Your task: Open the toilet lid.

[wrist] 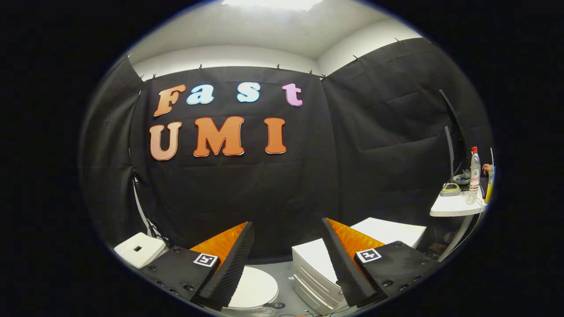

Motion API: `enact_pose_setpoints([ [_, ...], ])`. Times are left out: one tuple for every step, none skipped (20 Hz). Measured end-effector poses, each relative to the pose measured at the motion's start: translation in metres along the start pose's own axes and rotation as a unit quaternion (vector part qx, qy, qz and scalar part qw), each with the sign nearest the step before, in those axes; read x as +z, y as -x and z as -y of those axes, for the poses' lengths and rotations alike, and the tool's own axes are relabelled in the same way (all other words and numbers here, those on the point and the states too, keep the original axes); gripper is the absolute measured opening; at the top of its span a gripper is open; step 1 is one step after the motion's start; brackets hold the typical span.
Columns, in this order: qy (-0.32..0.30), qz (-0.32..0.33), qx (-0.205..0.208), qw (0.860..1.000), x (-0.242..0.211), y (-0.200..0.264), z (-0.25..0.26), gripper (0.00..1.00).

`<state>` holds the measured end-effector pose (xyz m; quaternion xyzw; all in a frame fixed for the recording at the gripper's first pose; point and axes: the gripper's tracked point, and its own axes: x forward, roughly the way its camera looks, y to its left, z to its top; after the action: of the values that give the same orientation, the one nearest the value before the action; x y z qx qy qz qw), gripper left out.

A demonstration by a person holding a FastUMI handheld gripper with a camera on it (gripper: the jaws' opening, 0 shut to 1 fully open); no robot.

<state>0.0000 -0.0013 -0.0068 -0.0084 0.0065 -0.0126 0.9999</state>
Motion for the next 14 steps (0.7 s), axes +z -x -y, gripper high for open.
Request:
enact_pose_setpoints([
  [0.003, -0.002, -0.006, 1.000, 0.000, 0.001, 0.002, 0.98],
  [0.006, -0.001, -0.015, 1.000, 0.000, 0.004, 0.006, 0.98],
  [0.007, 0.002, -0.025, 1.000, 0.003, 0.009, 0.008, 0.98],
  [0.005, 0.005, -0.032, 0.999, 0.006, 0.014, 0.010, 0.98],
  [0.003, 0.007, -0.035, 0.999, 0.007, 0.018, 0.009, 0.98],
  [0.001, 0.008, -0.037, 0.999, 0.007, 0.023, 0.007, 0.98],
  [0.001, 0.008, -0.038, 0.999, 0.006, 0.027, 0.007, 0.98],
  [0.001, 0.009, -0.038, 0.999, 0.005, 0.029, 0.005, 0.98],
  [0.000, 0.010, -0.035, 0.999, 0.006, 0.032, 0.003, 0.98],
  [-0.002, 0.011, -0.030, 0.999, 0.004, 0.035, 0.000, 0.98],
  [-0.005, 0.012, -0.025, 1.000, 0.002, 0.036, -0.004, 0.98],
  [-0.009, 0.012, -0.020, 1.000, -0.002, 0.038, -0.008, 0.98],
  [-0.014, 0.012, -0.018, 1.000, -0.008, 0.039, -0.009, 0.98],
  [-0.020, 0.011, -0.017, 1.000, -0.014, 0.040, -0.011, 0.98],
])
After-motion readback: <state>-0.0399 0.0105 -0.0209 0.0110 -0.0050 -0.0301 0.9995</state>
